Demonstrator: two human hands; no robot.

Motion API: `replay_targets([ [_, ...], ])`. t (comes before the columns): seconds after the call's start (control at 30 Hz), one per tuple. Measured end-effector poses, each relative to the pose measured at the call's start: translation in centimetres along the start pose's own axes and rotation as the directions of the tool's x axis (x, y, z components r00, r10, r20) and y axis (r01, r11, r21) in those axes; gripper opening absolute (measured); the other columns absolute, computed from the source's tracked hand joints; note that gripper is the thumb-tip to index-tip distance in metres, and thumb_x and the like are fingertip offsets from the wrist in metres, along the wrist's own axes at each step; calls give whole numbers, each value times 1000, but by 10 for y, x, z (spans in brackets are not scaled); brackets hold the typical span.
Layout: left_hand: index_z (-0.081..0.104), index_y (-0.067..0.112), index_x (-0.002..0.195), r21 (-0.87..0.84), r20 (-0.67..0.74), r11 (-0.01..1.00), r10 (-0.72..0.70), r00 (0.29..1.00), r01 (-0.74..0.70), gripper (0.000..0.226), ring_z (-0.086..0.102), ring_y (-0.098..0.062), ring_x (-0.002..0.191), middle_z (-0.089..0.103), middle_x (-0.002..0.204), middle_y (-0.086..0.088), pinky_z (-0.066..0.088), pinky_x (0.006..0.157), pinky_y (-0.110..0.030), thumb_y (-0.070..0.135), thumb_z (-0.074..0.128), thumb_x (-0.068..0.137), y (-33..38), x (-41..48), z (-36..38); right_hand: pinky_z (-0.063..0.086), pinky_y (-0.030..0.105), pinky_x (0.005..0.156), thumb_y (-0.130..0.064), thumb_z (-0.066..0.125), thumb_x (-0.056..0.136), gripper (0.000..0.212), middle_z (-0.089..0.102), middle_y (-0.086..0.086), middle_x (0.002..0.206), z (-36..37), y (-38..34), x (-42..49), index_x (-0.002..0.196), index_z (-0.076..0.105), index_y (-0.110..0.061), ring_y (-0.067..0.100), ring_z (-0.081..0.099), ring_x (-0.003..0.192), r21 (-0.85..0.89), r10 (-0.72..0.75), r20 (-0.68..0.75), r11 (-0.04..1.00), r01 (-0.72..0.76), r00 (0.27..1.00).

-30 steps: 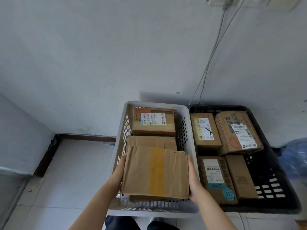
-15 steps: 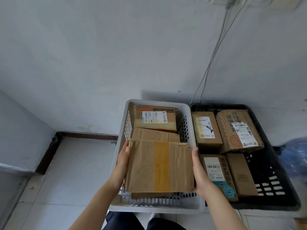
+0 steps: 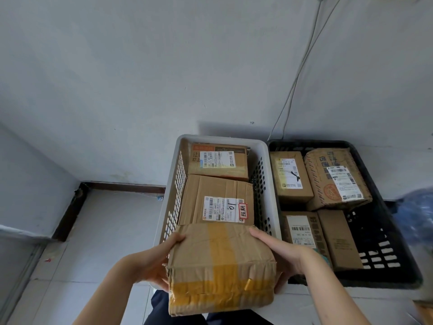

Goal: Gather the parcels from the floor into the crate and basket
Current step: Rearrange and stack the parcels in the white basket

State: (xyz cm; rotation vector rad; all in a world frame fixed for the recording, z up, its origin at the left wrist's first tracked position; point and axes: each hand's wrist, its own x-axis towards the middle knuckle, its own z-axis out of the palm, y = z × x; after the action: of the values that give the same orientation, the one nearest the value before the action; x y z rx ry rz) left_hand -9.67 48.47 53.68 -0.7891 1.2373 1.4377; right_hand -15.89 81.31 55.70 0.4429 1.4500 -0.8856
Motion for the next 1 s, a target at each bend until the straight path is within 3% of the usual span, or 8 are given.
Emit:
replay_targets([
  [0.13,50,7,129,135,-72,984,-108,992,116,92,66,-44,104,59,125,-25,56,86,-51,80,52,73,8,5,-1,52,54,95,-93,34,71,84,65,23,121,-1,2,7,114,58,-24,41,63,110,12,60,21,998,-60,998],
  [0.33,64,5,120,409,-112,879,-217,970,244,86,67,-41,101,67,118,-22,60,77,-39,74,24,88,39,7,-4,53,39,75,-86,23,80,89,69,16,78,-11,-3,21,100,63,-9,29,66,65,-63,149,36,987,-147,988],
  [0.4,64,3,121,491,-146,816,-268,952,305,95,73,-27,88,69,117,-17,59,73,-29,77,15,87,50,11,-2,49,34,74,-79,34,82,74,61,11,74,-11,-6,27,87,62,-11,23,58,54,-66,171,42,984,-168,984],
  [0.5,67,7,106,543,-208,767,-271,940,341,83,72,-16,68,71,95,-10,55,68,-22,70,16,90,64,19,3,47,36,79,-59,46,82,48,50,5,64,-8,-14,32,64,52,-16,21,48,53,-68,183,52,982,-179,982],
  [0.63,60,7,109,357,-152,898,-216,965,257,61,67,-29,94,66,104,-15,55,92,-41,60,35,93,61,19,4,46,28,62,-52,43,81,45,44,5,58,-8,-21,29,53,45,-17,19,44,46,-108,188,44,977,-183,981],
  [0.7,49,9,86,115,-76,986,-112,991,120,27,65,-25,73,62,79,-12,58,76,-37,34,44,95,54,19,7,47,27,61,-52,42,84,50,45,6,56,-8,-22,28,49,47,-16,18,44,47,-117,204,7,972,-202,979],
  [0.77,41,10,78,9,-78,999,-45,996,46,20,59,-20,54,56,61,-7,54,57,-30,24,43,92,45,22,12,48,28,65,-51,42,86,54,45,5,53,-8,-24,28,45,49,-16,17,44,47,-102,214,-17,971,-215,977],
  [1.0,44,6,87,-39,-203,999,-13,979,5,4,59,-25,49,55,64,-11,53,52,-32,4,43,84,43,32,9,46,29,70,-40,43,88,45,40,1,52,-8,-31,34,49,46,-18,13,35,47,-140,238,-85,959,-248,968],
])
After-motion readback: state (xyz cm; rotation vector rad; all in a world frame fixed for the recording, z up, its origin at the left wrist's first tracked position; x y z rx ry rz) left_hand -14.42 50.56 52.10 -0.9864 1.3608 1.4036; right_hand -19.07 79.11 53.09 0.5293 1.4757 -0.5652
